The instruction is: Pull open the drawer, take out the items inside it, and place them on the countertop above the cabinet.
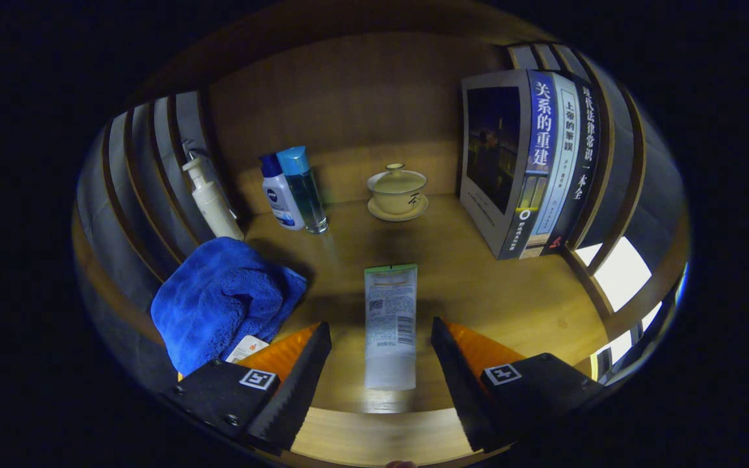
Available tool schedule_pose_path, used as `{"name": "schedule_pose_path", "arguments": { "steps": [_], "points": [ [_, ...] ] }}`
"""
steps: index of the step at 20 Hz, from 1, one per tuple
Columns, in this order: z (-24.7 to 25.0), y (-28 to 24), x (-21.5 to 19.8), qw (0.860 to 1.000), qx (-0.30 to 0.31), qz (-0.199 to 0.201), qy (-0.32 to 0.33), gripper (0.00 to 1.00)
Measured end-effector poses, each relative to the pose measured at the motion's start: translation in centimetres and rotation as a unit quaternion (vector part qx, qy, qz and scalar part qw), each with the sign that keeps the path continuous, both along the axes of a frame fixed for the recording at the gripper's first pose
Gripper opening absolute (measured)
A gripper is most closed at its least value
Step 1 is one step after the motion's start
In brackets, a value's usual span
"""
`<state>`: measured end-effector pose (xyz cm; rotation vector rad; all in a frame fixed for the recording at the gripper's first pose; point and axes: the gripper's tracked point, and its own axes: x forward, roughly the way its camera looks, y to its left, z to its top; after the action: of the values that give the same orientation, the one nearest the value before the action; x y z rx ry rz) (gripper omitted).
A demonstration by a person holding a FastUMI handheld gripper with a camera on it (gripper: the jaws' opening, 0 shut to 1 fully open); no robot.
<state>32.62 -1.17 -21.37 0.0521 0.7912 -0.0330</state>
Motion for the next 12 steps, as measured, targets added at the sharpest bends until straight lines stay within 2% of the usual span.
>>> {"name": "schedule_pose_path", "arguments": {
  "steps": [5, 12],
  "points": [
    [4.0, 1.1, -1.4, 0.998, 0.030, 0.014, -0.056, 0.99],
    [11.1, 3.9, -8.0, 0.985, 0.110, 0.057, -0.122, 0.99]
  ]
}}
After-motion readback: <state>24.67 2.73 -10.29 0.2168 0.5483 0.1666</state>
